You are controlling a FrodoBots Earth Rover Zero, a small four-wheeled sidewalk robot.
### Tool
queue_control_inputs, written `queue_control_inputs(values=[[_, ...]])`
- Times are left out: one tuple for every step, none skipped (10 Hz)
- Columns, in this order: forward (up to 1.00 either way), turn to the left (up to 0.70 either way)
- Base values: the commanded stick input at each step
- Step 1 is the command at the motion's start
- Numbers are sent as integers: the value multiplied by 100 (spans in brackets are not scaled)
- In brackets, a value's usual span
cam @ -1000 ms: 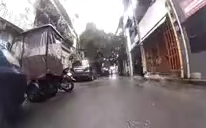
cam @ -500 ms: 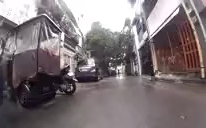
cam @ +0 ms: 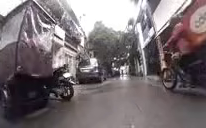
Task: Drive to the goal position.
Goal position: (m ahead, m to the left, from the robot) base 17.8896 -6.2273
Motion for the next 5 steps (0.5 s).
queue_control_inputs(values=[[99,0],[99,-28],[99,-39],[99,-39],[99,-14]])
